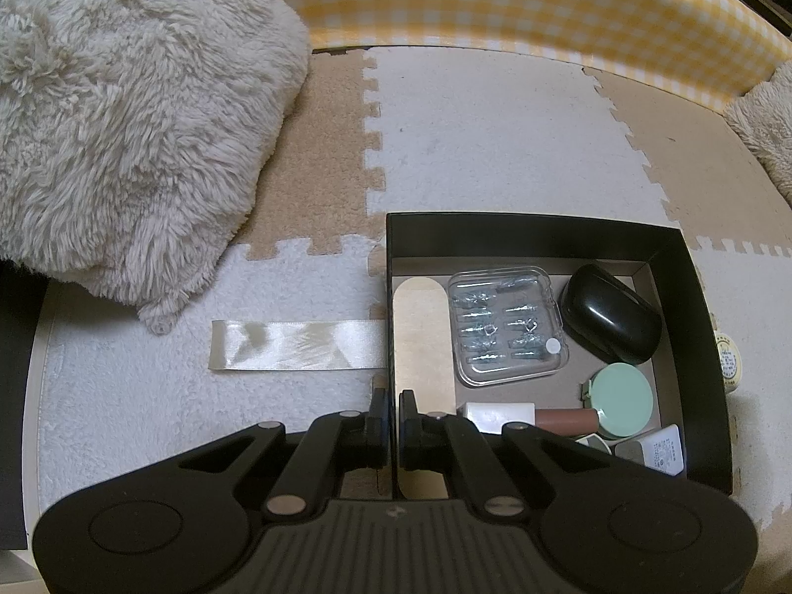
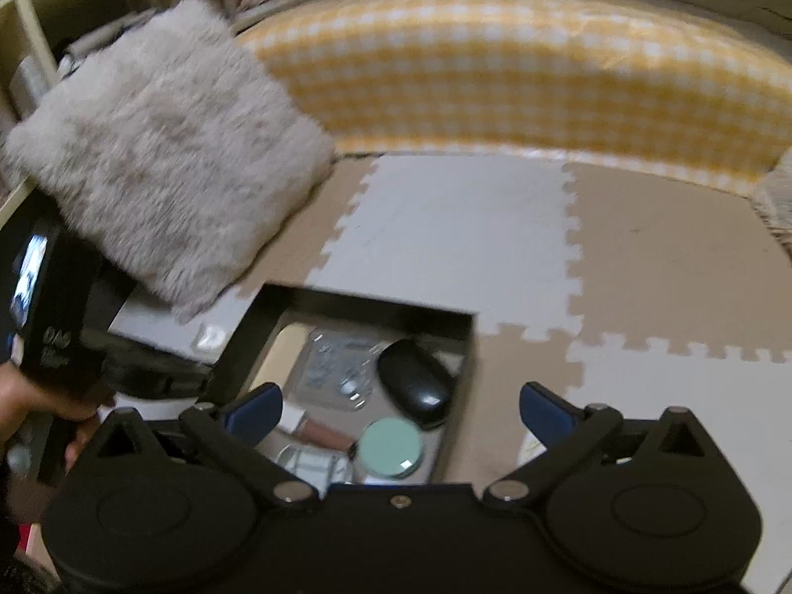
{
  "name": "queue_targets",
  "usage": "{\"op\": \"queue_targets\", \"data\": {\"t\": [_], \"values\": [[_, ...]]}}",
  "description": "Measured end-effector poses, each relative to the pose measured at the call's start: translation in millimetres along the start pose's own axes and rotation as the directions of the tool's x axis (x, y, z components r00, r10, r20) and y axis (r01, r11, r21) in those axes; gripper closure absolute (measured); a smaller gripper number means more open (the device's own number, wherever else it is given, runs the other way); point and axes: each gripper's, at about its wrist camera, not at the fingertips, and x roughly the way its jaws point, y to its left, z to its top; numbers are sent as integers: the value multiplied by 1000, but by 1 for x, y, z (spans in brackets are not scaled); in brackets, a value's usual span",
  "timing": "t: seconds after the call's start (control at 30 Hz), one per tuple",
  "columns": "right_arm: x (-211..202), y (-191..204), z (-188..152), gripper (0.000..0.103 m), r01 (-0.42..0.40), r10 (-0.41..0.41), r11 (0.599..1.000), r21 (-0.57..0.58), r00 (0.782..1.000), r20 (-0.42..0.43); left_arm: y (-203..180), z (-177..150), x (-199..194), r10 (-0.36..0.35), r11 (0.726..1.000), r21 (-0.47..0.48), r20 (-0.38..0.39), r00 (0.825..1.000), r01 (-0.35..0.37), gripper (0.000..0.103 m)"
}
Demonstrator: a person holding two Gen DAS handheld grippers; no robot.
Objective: Organize rigid objects
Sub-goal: 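Lift the right gripper away and move to the white tape measure, then grasp the white round tape measure with the right gripper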
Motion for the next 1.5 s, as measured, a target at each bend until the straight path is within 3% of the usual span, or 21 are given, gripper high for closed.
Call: {"op": "queue_targets", "data": {"t": [0.37, 0.53, 0.8, 0.87, 1.03, 1.2, 1.33, 1.5], "values": [[10, -67, -7, 0, 180, -191, 975, 134, 979, 76, 0, 0, 0, 1, 1000, 1, 0, 1000, -1, 100], [33, -82, -18, 0, 251, -257, 955, 158, 966, 20, -1, 0, 0, 0, 1000, 0, 1, 1000, 0, 100], [64, -89, -37, 1, 270, -255, 948, 167, 962, -101, -1, 0, -1, 0, 1000, 0, 1, 1000, 0, 100], [66, -88, -39, 12, 246, -228, 952, 180, 967, -114, -1, 0, -1, 1, 1000, 1, 0, 1000, -1, 100], [76, -92, -44, 24, 213, -175, 951, 225, 968, -178, -1, 0, -1, 1, 1000, 1, 0, 1000, -1, 100], [84, -92, -47, 35, 231, -187, 949, 216, 961, -205, -1, -1, -1, 2, 1000, 1, 1, 1000, -2, 100], [88, -90, -49, 50, 207, -165, 957, 201, 964, -209, -1, -1, -1, 3, 1000, 2, 1, 1000, -3, 100], [87, -87, -48, 50, 202, -165, 963, 178, 966, -200, -1, -1, -1, 2, 1000, 1, 1, 1000, -2, 100]]}}
